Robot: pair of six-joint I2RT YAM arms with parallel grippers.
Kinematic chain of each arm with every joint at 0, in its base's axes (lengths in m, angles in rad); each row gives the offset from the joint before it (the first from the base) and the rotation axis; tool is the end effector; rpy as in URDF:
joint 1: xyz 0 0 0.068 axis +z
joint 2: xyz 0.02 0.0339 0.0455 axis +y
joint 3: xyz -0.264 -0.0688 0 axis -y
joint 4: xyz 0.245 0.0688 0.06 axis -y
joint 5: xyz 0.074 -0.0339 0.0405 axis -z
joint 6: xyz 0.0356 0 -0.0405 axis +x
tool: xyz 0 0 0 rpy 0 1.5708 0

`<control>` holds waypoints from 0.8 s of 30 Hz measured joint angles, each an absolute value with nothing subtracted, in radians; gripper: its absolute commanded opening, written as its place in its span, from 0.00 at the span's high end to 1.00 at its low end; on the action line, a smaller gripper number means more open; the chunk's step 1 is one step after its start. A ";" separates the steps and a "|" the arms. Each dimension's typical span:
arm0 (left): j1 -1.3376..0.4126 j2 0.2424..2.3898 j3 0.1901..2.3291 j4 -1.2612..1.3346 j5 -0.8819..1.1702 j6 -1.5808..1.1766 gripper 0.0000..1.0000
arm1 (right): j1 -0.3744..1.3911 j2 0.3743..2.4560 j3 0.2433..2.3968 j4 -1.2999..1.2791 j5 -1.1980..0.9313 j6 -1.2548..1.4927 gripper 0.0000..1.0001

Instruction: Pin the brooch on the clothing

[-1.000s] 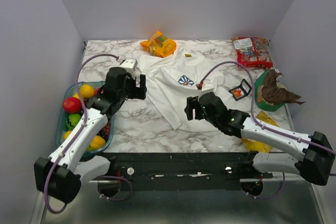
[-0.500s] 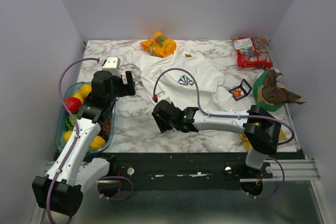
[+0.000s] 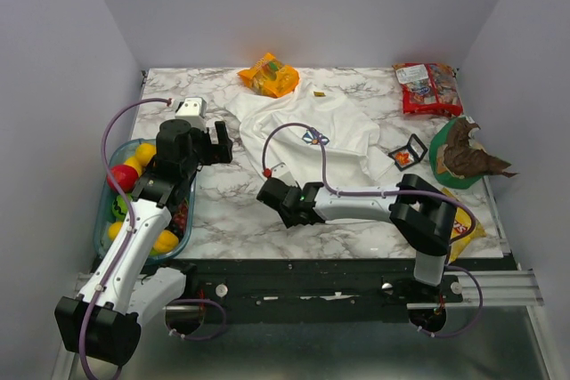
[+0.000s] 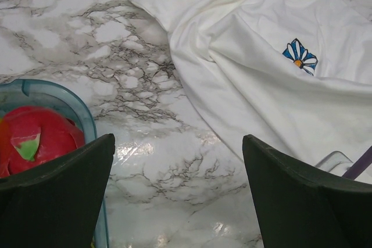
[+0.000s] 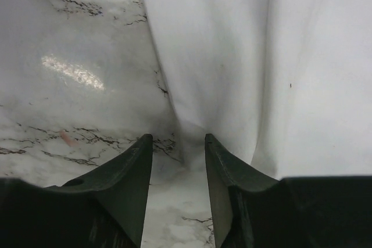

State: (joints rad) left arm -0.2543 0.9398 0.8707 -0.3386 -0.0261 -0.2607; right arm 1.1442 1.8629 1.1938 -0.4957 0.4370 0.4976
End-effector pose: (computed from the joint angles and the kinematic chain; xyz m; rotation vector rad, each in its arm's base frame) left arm 0.2068 -0.0528 0.3262 -0.0235 1.9912 -0.3082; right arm 0.1657 0.3282 0.1638 -0.7000 2.4564 -0.0018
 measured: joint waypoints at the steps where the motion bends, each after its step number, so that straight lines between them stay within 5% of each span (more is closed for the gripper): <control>1: -0.254 0.939 0.871 -0.339 -0.025 -0.261 0.01 | 1.144 1.868 1.196 -0.498 0.443 0.498 0.56; 5: -0.254 0.939 0.871 -0.339 -0.022 -0.263 0.01 | 1.144 1.890 1.212 -0.499 0.470 0.500 0.63; 14: -0.254 0.939 0.871 -0.339 -0.016 -0.269 0.01 | 1.144 1.904 1.218 -0.479 0.465 0.531 0.99; 24: -0.254 0.939 0.871 -0.339 0.010 -0.278 0.01 | 1.140 1.864 1.176 -0.426 0.374 0.531 0.99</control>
State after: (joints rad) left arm -0.2543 0.9390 0.8707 -0.3386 0.0105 -0.2779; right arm 1.1400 1.8645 1.1759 -0.4263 0.3737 0.5312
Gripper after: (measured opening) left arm 0.988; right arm 0.012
